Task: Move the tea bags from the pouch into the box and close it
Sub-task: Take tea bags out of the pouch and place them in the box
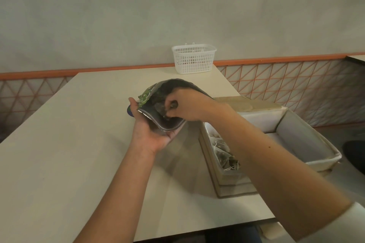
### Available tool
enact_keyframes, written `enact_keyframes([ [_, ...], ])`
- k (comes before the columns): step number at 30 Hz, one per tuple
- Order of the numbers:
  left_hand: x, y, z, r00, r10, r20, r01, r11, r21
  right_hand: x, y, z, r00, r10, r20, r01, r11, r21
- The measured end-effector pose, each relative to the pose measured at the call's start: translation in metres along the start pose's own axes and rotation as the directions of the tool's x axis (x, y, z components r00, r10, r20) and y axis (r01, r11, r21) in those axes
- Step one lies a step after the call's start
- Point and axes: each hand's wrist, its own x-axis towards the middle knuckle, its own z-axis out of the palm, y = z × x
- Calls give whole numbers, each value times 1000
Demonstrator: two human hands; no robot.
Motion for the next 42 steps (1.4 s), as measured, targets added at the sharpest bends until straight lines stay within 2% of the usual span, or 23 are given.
enact_keyframes([
  [4,-1,-4,0,999,38,9,-38,999,-2,-16,0,-4,989,-7,-151,25,993,114],
  [9,-2,-12,2,998,55,19,-54,998,-39,-45,1,-12,946,100,-307,35,913,406],
  [11,0,-13,2,998,45,53,-42,998,-56,-55,4,-16,925,166,-343,50,839,541],
  [14,3,-13,0,991,18,132,-6,996,-94,-70,8,-26,898,261,-354,93,675,732],
  [17,4,-15,0,987,5,163,9,996,-87,-87,12,-37,873,318,-370,146,553,820],
  [19,5,-16,0,987,9,158,1,998,-67,-98,16,-40,857,341,-385,159,536,829],
  [21,5,-18,0,989,20,148,-12,998,-56,-110,24,-41,860,361,-360,109,560,821],
  [24,7,-19,0,987,56,148,-52,998,-33,-127,41,-38,900,373,-226,-71,636,768],
  [27,7,-21,0,986,79,146,-77,997,-16,-134,58,-25,895,427,-131,-274,757,594],
  [31,7,-23,1,986,86,141,-82,996,-30,-134,69,-16,874,453,-176,-348,836,425],
  [37,5,-22,2,985,109,131,-109,994,-6,-148,84,-32,824,493,-278,-354,832,427],
  [40,5,-25,3,987,124,104,-128,992,24,-151,94,-33,782,521,-342,-388,836,388],
  [42,5,-26,4,988,132,79,-135,990,35,-151,103,-28,770,543,-335,-435,831,345],
])
